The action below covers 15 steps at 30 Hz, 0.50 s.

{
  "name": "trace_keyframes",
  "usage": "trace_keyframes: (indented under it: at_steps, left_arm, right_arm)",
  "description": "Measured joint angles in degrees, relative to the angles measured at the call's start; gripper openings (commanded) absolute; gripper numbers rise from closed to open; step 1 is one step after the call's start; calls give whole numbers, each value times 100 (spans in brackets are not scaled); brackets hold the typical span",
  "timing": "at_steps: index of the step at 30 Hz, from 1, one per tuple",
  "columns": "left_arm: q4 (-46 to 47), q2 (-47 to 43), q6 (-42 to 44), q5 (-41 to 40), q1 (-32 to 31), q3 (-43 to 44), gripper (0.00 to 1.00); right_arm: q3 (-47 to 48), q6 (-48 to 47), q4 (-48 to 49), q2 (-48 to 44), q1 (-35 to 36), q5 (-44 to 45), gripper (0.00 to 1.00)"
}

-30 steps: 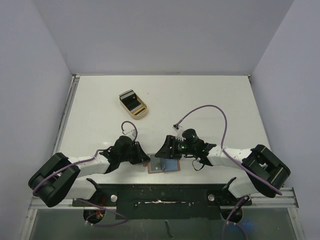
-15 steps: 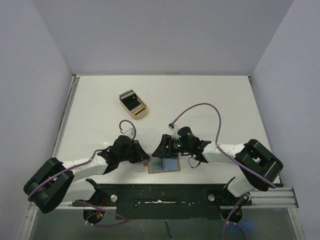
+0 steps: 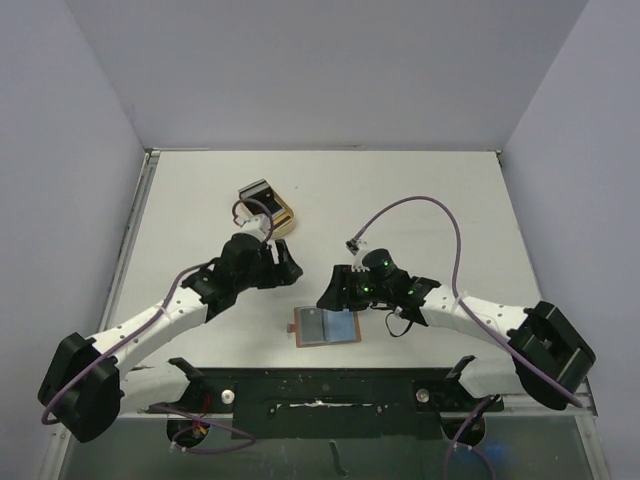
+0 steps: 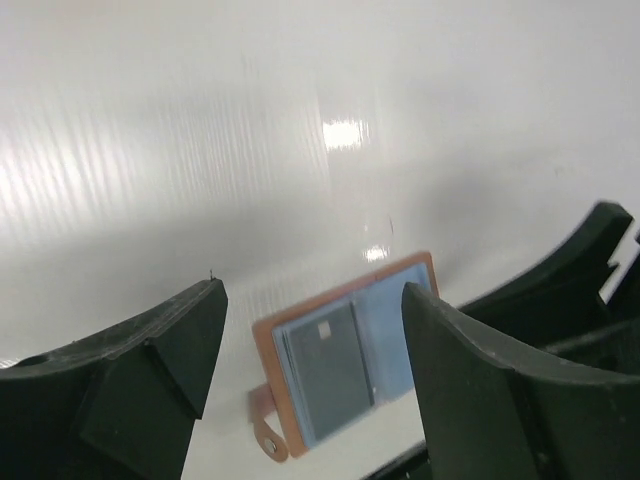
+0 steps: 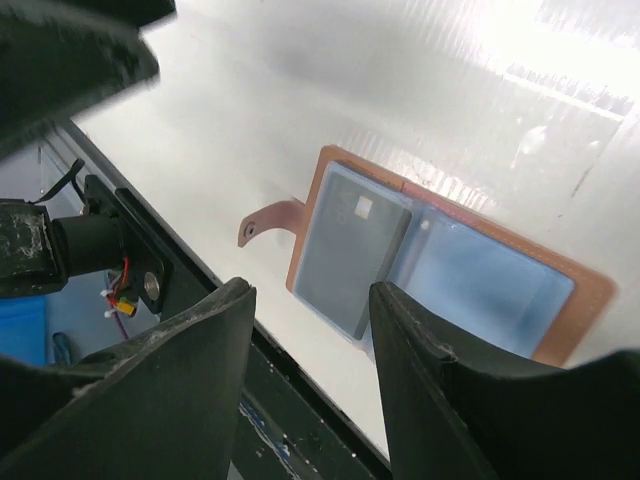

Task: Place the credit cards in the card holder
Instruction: Turn over the card slot in the card holder, then pick up the credit card from the storage box.

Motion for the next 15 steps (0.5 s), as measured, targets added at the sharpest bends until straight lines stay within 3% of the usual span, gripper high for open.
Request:
trace_keyframes:
  at_steps: [4, 15]
  left_arm:
    - [-640, 291, 769, -328, 295, 1043, 71]
    - [-1161, 1928, 3362, -1259, 1023, 2981, 66]
  right_arm:
    - [125, -293, -455, -533, 0, 391, 52]
    - [223, -739, -981, -1537, -11, 1187, 52]
